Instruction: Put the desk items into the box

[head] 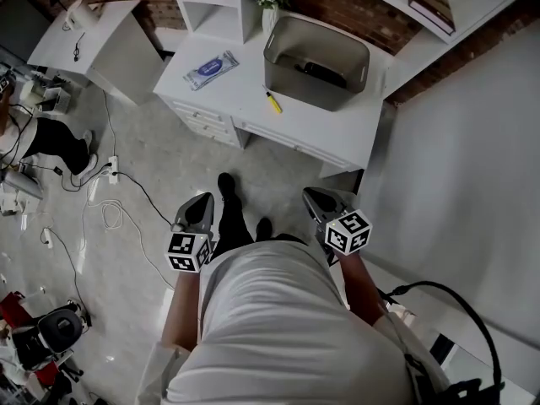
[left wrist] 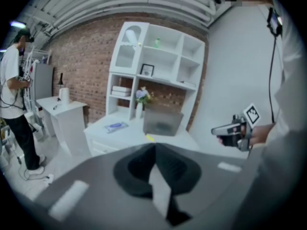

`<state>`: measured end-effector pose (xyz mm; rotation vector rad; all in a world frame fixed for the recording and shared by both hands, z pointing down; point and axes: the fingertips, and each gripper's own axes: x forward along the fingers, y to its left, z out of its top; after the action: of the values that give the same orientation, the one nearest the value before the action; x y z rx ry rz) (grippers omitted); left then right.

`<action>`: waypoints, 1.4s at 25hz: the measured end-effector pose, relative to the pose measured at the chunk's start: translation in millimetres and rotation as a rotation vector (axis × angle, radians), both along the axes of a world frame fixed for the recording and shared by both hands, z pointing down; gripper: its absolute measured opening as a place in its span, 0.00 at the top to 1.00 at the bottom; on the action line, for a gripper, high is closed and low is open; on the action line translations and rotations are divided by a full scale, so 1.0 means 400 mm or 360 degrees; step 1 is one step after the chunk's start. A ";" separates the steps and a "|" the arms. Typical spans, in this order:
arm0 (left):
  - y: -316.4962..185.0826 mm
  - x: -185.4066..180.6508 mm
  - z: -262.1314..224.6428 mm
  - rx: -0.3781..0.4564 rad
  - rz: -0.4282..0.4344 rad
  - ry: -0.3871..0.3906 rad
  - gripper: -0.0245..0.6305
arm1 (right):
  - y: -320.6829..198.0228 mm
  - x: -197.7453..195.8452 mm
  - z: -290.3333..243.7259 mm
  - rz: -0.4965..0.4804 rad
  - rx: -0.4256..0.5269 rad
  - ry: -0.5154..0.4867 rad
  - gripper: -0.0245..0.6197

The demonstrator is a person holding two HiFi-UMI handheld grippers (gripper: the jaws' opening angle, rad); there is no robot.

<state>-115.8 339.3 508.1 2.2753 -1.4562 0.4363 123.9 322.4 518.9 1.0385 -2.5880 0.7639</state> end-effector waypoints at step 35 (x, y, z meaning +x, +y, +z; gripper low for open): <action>-0.617 -0.167 0.039 -0.0036 0.0419 -0.0002 0.96 | -0.522 -0.209 0.025 0.0295 -0.0041 0.0104 0.96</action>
<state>-182.6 92.7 523.7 2.4578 -1.1487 0.5278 40.1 113.5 528.9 1.2865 -2.4453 0.7890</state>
